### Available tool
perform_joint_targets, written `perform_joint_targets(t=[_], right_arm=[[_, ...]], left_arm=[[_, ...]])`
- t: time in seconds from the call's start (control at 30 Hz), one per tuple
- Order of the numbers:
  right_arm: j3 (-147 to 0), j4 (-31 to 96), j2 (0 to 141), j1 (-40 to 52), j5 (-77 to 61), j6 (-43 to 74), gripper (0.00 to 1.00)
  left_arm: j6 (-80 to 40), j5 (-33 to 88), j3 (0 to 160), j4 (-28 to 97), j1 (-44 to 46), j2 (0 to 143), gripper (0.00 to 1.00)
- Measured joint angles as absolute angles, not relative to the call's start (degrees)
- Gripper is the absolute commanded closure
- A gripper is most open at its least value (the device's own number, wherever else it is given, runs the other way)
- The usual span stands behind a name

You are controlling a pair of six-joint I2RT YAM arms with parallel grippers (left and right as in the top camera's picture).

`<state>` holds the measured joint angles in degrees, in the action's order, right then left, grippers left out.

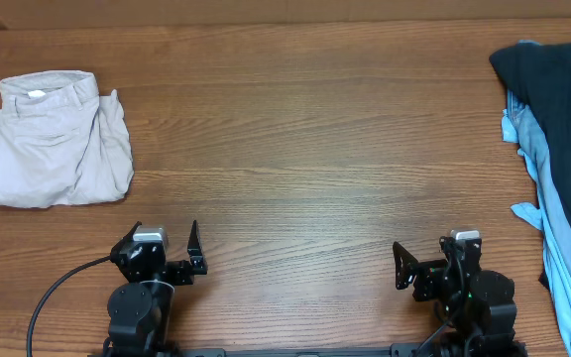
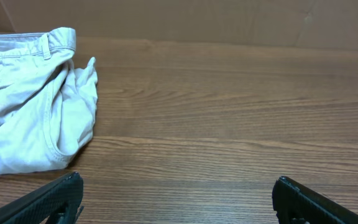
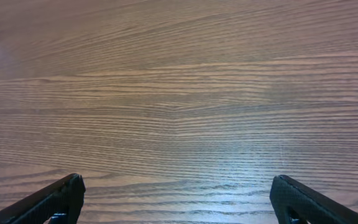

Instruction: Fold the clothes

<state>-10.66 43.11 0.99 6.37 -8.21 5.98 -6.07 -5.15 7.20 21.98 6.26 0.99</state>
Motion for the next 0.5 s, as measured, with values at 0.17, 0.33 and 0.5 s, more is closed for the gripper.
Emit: perform_joint_targets(t=[0.17, 0.33, 0.5], right_arm=[[-10.63, 43.13, 0.99, 6.37, -6.59, 5.96, 0.00], [-10.13, 32.45, 0.99, 6.37, -11.90, 6.02, 0.00], [-9.93, 26.63, 1.02, 6.37, -29.78, 6.00, 0.00]], left_arm=[[-6.07, -5.17, 7.20, 21.17, 6.26, 0.99, 0.00], [-6.09, -4.08, 7.18, 21.80, 6.26, 0.95, 0.00], [-6.28, 3.01, 7.16, 21.82, 6.24, 0.95, 0.00]])
